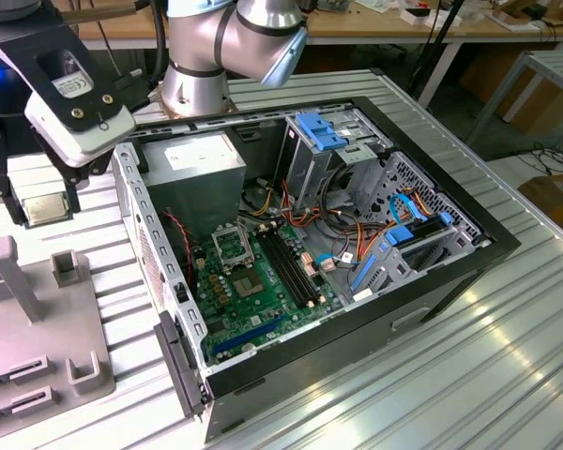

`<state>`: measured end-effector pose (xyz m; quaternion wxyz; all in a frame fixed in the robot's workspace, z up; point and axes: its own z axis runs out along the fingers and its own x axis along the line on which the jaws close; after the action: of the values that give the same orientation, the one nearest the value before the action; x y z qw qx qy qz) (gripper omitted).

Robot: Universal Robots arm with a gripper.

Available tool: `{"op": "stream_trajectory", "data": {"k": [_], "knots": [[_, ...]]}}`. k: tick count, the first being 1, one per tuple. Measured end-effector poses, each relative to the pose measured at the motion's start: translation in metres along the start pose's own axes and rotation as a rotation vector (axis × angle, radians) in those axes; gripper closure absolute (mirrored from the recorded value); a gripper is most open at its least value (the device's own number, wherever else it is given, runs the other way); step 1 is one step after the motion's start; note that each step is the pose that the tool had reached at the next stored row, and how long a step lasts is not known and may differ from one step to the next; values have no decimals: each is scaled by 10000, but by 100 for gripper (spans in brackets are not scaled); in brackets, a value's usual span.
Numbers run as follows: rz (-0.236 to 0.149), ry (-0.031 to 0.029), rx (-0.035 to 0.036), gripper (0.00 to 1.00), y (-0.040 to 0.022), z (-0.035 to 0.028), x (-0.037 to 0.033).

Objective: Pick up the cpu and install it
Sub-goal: 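Pick up the cpu and move it towards the insertion slot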

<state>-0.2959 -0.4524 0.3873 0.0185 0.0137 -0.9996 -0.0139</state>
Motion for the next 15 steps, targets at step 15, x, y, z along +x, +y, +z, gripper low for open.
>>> {"op": "stream_trajectory", "data": {"k": [15], "knots": [[1,39,-1,53,-7,-10,-262]]}}
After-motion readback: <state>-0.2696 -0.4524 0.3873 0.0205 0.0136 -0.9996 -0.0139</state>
